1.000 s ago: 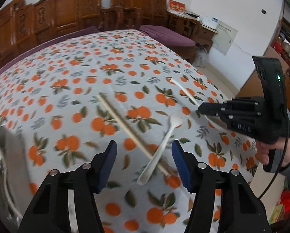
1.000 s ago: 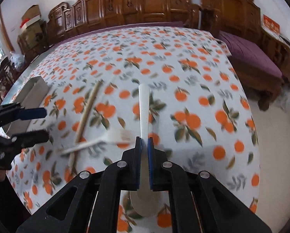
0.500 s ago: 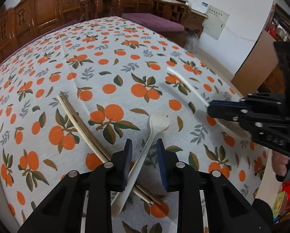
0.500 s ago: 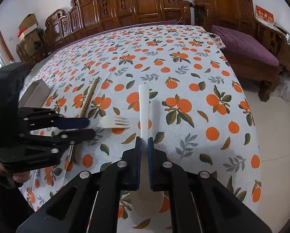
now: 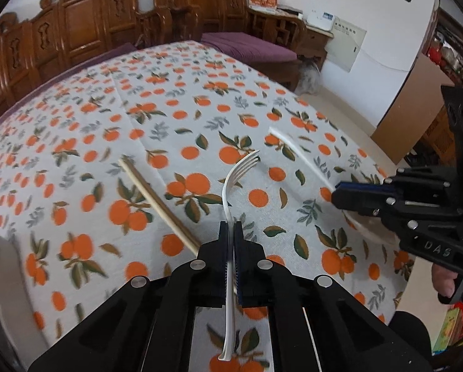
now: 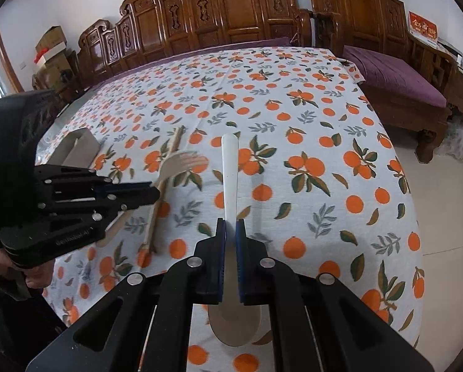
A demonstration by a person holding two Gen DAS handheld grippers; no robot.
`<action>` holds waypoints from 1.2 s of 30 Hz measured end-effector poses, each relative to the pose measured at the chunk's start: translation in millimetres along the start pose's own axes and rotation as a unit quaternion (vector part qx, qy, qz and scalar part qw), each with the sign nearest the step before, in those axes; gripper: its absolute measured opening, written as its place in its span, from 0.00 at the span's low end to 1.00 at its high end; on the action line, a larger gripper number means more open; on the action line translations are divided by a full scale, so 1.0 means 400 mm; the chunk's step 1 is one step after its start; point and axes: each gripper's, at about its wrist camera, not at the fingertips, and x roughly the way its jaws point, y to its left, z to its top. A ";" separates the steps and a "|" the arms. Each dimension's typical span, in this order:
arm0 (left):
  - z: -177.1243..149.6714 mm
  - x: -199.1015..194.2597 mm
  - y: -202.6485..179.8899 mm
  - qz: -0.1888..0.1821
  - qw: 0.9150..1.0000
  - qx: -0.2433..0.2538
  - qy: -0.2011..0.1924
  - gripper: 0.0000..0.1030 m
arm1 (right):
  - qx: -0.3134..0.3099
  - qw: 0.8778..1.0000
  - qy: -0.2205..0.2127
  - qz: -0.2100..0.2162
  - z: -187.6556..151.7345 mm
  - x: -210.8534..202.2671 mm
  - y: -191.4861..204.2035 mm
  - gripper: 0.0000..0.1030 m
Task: Organize utensils
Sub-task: 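Grasp the white plastic fork with the left gripper while the right holds the spoon, then carry the white fork into the tray and open the left gripper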
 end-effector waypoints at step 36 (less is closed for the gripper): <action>-0.168 -0.396 0.266 0.071 0.992 -0.078 -0.071 0.03 | -0.054 0.997 -0.016 0.052 0.044 -0.001 0.350 0.07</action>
